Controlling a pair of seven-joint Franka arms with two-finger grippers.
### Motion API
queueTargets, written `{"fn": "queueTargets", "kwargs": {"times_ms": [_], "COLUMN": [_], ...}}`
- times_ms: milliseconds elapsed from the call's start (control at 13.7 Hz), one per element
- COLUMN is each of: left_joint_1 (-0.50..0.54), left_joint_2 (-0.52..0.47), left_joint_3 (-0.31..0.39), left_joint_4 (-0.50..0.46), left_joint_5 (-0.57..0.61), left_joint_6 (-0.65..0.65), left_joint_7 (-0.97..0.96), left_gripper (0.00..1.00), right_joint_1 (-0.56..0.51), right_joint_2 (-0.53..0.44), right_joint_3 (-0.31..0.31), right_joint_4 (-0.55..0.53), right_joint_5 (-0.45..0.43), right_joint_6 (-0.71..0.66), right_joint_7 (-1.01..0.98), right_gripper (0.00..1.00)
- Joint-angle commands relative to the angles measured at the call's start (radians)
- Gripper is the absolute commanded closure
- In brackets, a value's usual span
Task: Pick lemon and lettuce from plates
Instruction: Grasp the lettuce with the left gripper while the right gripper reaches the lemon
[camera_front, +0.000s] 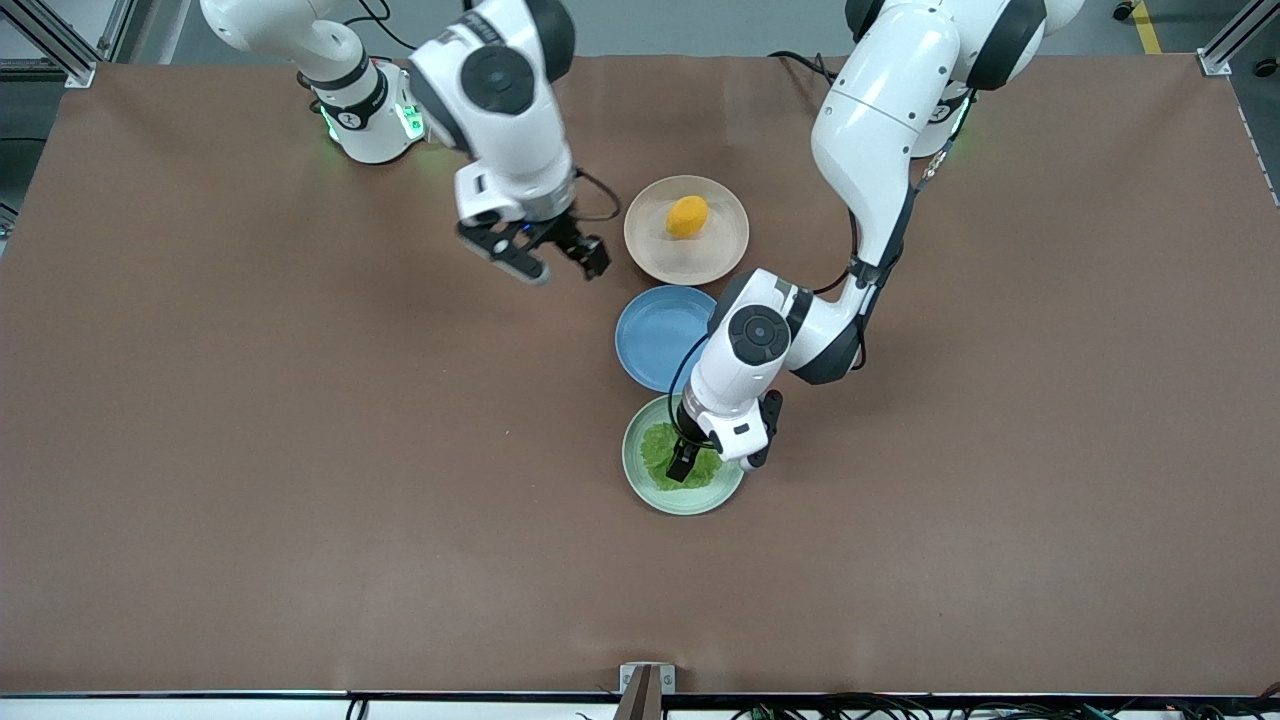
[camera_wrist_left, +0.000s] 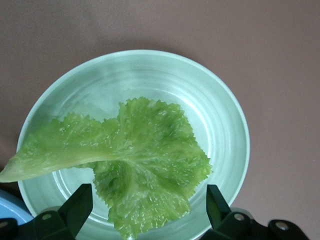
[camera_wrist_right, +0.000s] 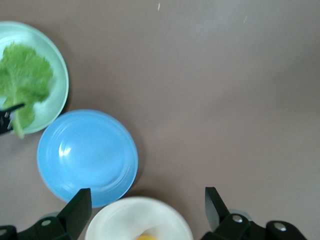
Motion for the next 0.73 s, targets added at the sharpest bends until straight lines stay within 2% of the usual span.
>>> {"fn": "queueTargets", "kwargs": {"times_ms": [0,146,364,656], "left_joint_1": [-0.014,-0.017,-0.017,-0.022], "left_joint_2": [0.021,0.026,0.036,0.042], "left_joint_3": [0.01,0.008,-0.004,-0.006], "left_joint_4": [0.024,0.021,0.023,0.02], "left_joint_5": [-0.018,-0.018,-0.016,-0.016], "left_joint_6": [0.006,0.004,0.006,0.006], "left_joint_7": [-0.002,0.002,0.005,0.005], "left_gripper": [0.0,0.0,0.0,0.01], "right_joint_1": [0.134,0.208,0.277,0.3], "right_joint_2": [0.018,0.11,0.237,0.399], "right_joint_3": [-0.017,-0.017,-0.017,-0.015], "right_joint_4": [-0.083,-0.069,-0.008,0.127], "right_joint_5": [0.007,0.004,0.002,0.007], "right_joint_6": [0.14,0.206,0.231,0.223], "right_joint_7": [0.233,0.379,0.421,0.458], "right_gripper": [0.0,0.0,0.0,0.0]}}
